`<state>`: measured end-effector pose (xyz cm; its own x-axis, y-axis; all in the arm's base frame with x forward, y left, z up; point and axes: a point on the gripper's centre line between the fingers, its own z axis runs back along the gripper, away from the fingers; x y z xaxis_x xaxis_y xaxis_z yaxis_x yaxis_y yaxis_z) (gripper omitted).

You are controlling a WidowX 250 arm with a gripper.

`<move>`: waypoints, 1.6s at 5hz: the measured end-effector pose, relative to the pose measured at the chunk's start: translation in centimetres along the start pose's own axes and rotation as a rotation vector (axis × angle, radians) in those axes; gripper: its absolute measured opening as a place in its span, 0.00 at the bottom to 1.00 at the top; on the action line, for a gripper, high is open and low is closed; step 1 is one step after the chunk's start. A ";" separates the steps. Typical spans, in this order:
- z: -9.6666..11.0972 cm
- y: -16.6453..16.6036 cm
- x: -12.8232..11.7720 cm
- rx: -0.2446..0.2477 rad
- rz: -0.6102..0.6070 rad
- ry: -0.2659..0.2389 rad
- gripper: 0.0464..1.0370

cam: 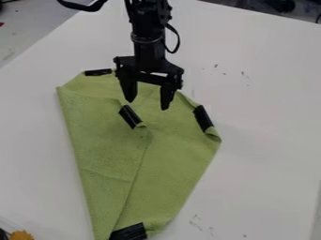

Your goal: Unfold the cloth from top right to bottom left

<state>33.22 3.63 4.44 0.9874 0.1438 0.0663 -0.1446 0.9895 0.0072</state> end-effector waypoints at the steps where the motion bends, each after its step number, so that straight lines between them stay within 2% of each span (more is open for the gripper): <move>1: -0.9 0.0 -0.3 0.001 0.003 0.026 0.96; 2: -1.9 0.2 -1.0 -0.001 0.041 0.026 0.96; 4: -3.4 2.8 -2.1 0.016 0.120 0.003 0.96; 5: -3.6 3.5 -2.1 -0.004 0.129 -0.019 0.93; 6: -3.6 3.8 -1.9 -0.014 0.112 0.005 0.66; 7: -3.0 4.0 -1.6 0.001 0.113 0.016 0.41; 8: -2.6 3.2 -1.8 0.032 0.107 0.041 0.20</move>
<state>31.10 6.57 1.78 0.9679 0.2499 0.0273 -0.2507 0.9675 0.0343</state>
